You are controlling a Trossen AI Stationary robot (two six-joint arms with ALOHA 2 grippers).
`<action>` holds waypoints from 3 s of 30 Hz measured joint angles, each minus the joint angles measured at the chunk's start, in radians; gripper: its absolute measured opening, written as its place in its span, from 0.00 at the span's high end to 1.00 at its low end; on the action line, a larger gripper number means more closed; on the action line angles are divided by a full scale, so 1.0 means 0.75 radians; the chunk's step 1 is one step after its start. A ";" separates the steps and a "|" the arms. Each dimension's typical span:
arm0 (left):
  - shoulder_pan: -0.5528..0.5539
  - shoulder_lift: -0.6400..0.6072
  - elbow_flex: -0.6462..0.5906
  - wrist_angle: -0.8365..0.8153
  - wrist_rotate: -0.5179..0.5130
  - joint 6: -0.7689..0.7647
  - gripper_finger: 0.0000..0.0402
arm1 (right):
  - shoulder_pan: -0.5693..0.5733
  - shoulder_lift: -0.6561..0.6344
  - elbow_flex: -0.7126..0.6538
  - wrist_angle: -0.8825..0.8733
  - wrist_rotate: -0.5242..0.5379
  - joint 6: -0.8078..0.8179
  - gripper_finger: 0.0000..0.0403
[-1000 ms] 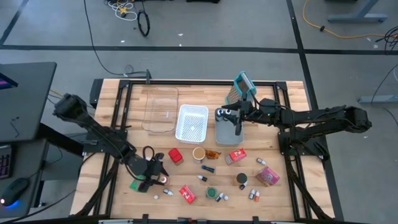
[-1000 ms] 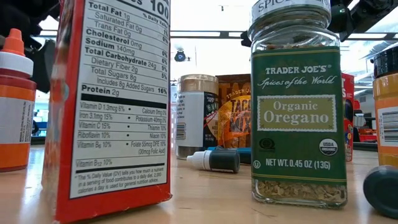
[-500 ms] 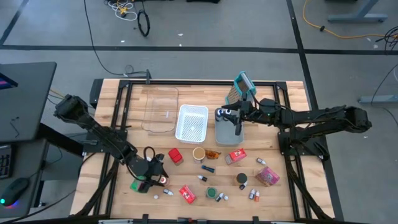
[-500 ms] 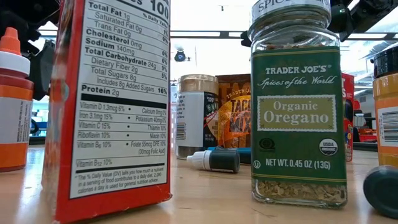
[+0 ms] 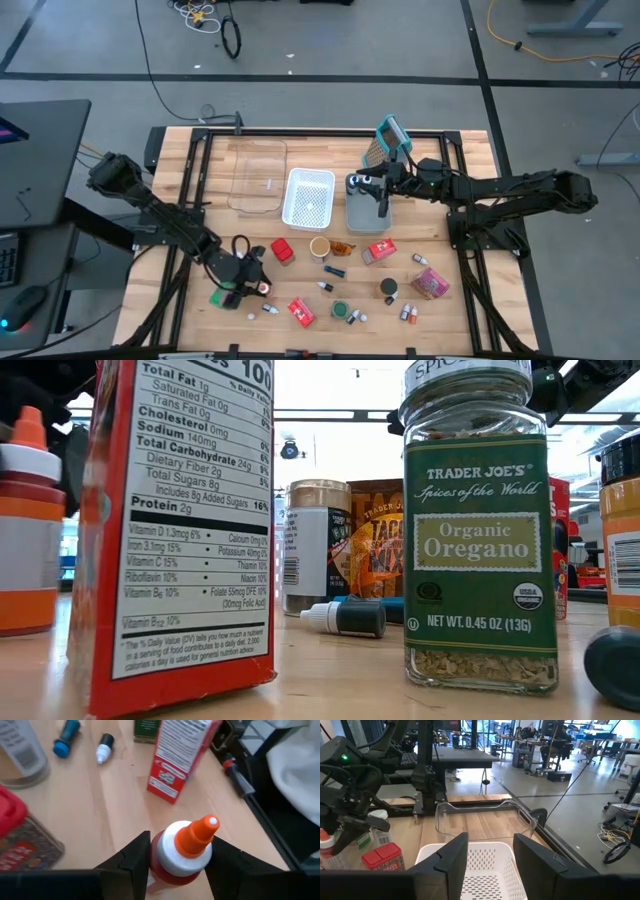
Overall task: Pick & Place Kitchen Items
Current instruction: Put the large orange food coloring into the gray bin
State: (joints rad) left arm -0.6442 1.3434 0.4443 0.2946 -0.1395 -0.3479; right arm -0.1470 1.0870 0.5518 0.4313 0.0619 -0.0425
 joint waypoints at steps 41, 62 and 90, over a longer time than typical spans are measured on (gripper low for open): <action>0.476 -0.090 0.540 -0.649 0.056 0.697 0.60 | 0.441 0.734 0.628 0.078 -0.080 -0.345 0.58; 0.513 -0.088 0.542 -0.555 -0.138 0.757 0.60 | 0.454 0.935 0.759 0.085 -0.059 -0.476 0.58; 0.533 -0.087 0.541 -0.523 -0.148 0.756 0.54 | 0.434 0.932 0.759 0.054 0.144 -0.477 0.88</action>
State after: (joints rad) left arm -0.2446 1.2781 0.8497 -0.0973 -0.2508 0.2190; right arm 0.1787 1.7863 1.1213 0.4716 0.1698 -0.4005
